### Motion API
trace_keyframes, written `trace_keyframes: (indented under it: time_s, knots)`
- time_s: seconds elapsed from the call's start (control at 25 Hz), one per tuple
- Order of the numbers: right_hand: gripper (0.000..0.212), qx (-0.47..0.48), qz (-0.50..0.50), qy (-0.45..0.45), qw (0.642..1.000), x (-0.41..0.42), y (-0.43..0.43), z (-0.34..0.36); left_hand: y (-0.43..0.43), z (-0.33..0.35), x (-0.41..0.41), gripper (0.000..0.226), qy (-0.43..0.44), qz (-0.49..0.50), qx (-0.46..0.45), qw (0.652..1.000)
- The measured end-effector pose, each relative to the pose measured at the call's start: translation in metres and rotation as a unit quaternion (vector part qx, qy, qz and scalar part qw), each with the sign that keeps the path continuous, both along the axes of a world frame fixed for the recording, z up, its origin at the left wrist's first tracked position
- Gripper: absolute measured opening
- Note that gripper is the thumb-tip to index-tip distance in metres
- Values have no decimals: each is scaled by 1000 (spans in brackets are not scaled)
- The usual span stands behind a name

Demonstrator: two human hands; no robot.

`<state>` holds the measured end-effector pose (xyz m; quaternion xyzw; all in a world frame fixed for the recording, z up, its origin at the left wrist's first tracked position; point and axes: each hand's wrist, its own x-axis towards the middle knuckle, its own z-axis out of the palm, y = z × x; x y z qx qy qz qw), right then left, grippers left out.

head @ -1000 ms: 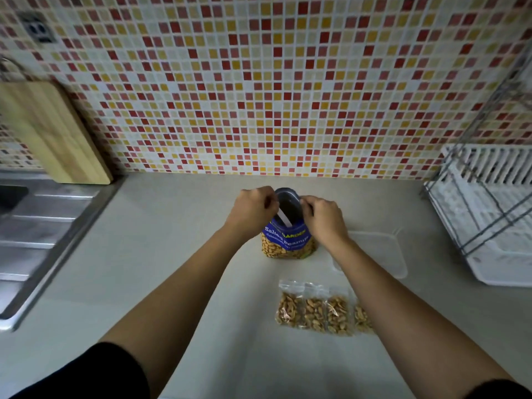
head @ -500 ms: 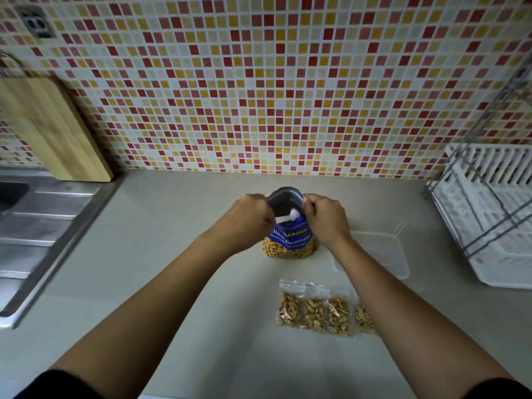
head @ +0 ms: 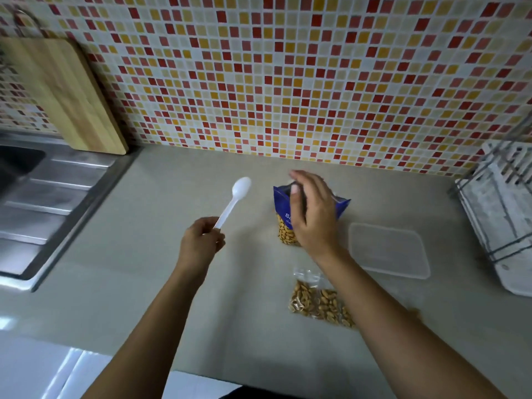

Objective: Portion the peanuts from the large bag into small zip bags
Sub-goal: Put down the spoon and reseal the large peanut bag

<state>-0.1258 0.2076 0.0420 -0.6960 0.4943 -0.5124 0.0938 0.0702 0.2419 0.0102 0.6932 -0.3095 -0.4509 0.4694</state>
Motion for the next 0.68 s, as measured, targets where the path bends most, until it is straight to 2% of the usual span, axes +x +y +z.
trace_keyframes:
  time_s: [0.12, 0.2, 0.32, 0.4, 0.56, 0.68]
  knots:
    - [37, 40, 101, 35, 993, 52, 18, -26, 12, -41, 6, 24, -99, 10, 96, 990]
    - [47, 119, 123, 78, 982, 72, 20, -60, 18, -63, 5, 20, -190, -34, 116, 974]
    - [63, 264, 69, 143, 951, 80, 19, -112, 17, -83, 9, 16, -302, -106, 116, 940]
    - [59, 312, 17, 206, 927, 81, 25, -139, 14, -90, 14, 19, -345, -127, 129, 921]
    - [57, 348, -26, 272, 897, 95, 33, -165, 17, -102, 21, 34, -439, -167, 140, 872]
    - [59, 363, -50, 284, 886, 108, 40, -171, 21, -109, 27, 31, -438, -166, 84, 880]
